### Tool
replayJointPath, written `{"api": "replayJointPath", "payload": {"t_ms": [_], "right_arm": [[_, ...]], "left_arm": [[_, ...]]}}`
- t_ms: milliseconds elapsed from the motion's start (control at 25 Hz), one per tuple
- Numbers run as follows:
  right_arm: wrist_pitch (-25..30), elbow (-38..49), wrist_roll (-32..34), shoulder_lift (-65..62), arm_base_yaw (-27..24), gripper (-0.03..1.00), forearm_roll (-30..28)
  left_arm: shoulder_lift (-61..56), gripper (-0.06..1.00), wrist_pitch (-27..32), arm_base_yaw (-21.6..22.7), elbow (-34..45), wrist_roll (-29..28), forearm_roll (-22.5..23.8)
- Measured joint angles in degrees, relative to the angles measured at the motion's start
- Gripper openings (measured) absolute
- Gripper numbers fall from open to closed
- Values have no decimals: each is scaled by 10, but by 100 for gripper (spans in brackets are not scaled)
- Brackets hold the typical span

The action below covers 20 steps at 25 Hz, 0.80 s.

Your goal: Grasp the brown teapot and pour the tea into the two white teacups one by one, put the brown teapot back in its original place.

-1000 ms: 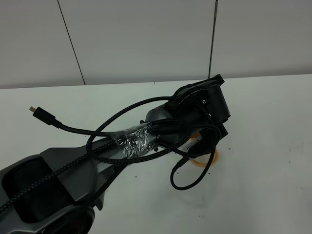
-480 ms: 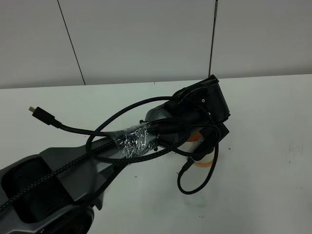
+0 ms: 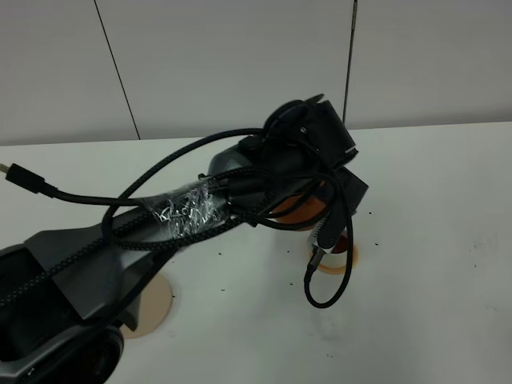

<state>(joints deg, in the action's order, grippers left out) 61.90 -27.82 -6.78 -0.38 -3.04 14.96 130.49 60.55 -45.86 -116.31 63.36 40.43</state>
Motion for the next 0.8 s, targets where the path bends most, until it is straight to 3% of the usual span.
{"api": "replayJointPath", "payload": {"t_ms": [280, 440, 640, 800], "right_arm": [[0, 0, 0, 0, 0, 24, 0], [0, 0, 0, 0, 0, 24, 0], [0, 0, 0, 0, 0, 24, 0], [0, 0, 0, 0, 0, 24, 0]], "left_arm": [[-12, 17, 62, 26, 0, -119, -85], [-15, 17, 74, 41, 0, -142, -136], [-15, 17, 74, 71, 0, -173, -239], [-15, 17, 74, 88, 0, -188, -272]]}}
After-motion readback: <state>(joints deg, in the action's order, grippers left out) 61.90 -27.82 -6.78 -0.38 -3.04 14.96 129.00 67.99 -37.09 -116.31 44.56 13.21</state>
